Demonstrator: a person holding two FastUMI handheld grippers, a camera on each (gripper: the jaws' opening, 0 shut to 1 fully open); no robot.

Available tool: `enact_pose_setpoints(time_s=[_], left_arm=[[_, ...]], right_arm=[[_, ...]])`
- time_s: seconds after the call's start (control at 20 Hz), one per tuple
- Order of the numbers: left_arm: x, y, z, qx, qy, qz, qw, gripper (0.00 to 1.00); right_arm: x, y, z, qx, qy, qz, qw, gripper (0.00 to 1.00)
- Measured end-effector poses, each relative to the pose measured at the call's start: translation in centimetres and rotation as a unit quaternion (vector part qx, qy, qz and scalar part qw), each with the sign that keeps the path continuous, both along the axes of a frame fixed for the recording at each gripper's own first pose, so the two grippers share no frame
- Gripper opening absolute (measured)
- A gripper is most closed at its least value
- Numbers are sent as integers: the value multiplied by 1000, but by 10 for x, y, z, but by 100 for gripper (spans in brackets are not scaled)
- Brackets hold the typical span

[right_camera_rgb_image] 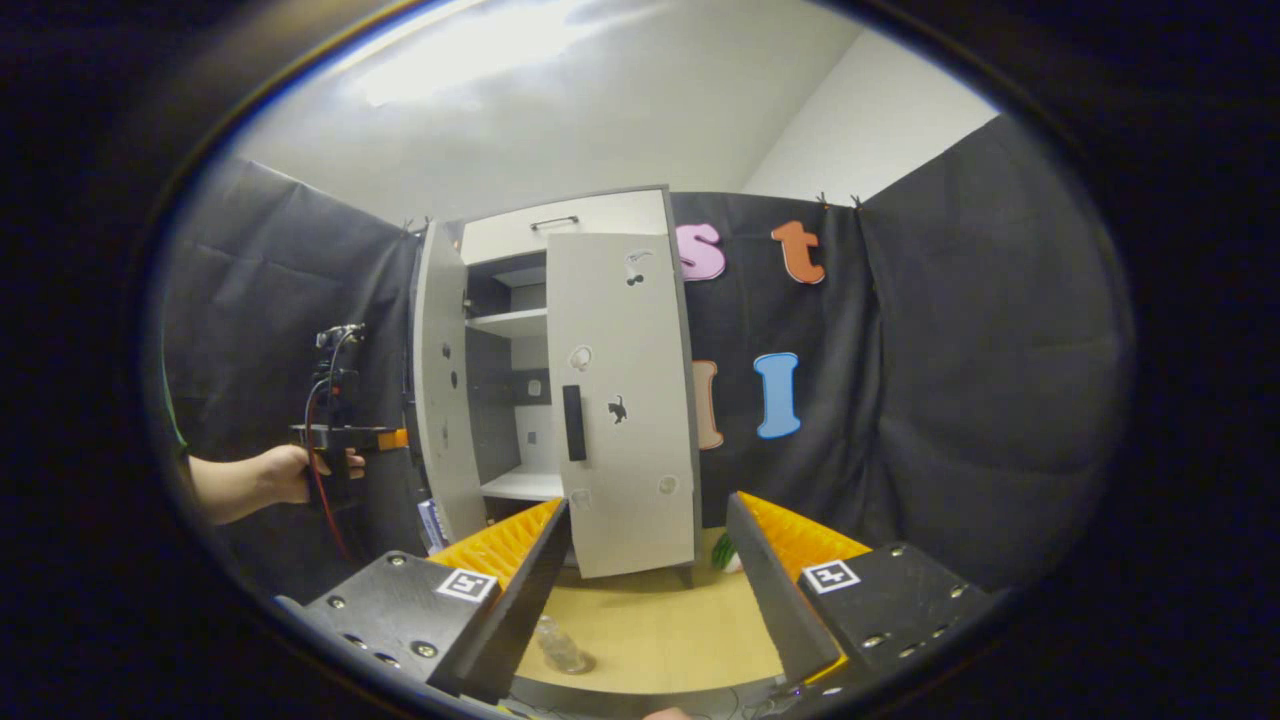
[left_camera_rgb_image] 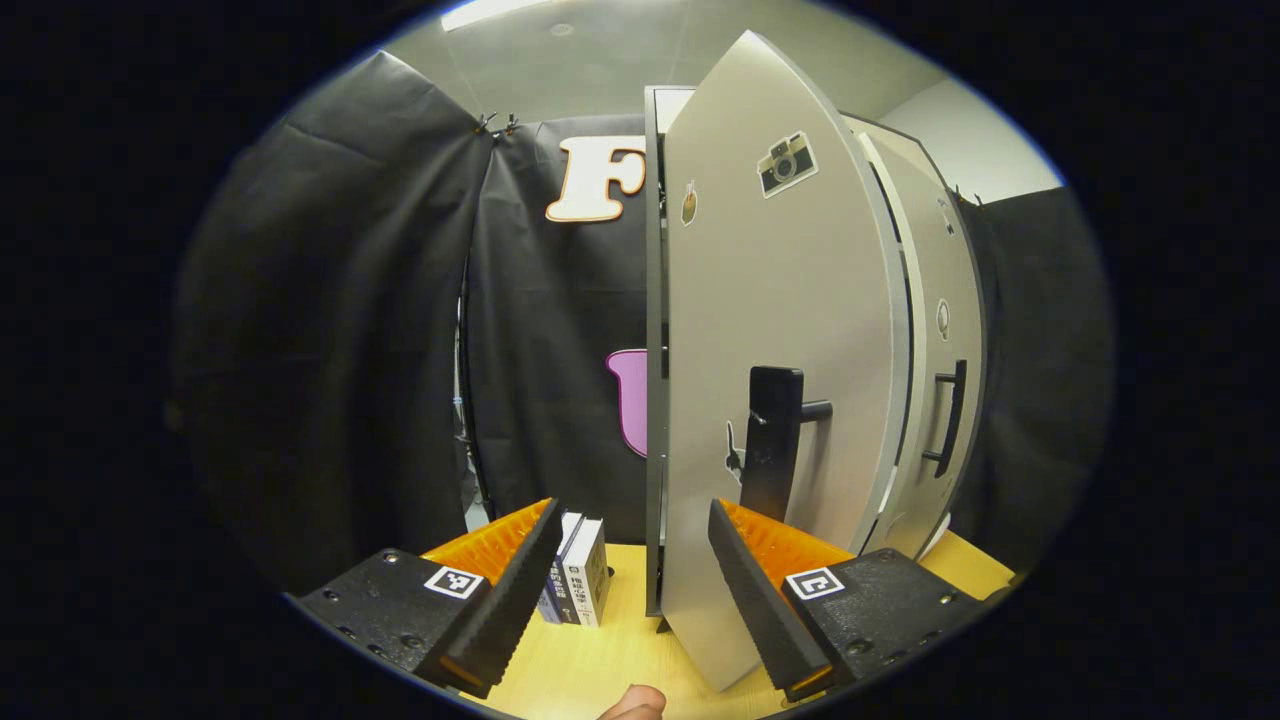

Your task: Grasp the bottle in the cabinet with the left hand and place it on the coaster, then close the right door with the right hand and the left door with the left hand.

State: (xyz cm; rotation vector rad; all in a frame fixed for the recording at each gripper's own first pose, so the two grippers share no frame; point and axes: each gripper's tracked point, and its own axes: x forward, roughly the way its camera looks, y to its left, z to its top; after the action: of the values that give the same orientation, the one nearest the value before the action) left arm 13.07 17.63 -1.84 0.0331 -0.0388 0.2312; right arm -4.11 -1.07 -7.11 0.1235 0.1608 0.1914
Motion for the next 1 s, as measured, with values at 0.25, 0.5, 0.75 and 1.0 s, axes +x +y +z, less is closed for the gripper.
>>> enact_pose_setpoints(time_s=[0.25, 0.5, 0.75, 1.0], left_arm=[[5, -14, -2, -11, -1, -2, 1000, 94], [16, -32, -2, -10, -2, -16, 1000, 94], [36, -60, -2, -14, -4, -47, 999, 94], [52, -85, -6, -27, -6, -72, 997, 95]], right_arm=[[-10, -10, -4, 5, 3, -9, 1000, 95], [-15, -14, -6, 3, 5, -9, 1000, 95], [-18, -6, 7, 7, -10, 5, 1000, 95], [-21, -6, 3, -2, -2, 10, 1000, 95]])
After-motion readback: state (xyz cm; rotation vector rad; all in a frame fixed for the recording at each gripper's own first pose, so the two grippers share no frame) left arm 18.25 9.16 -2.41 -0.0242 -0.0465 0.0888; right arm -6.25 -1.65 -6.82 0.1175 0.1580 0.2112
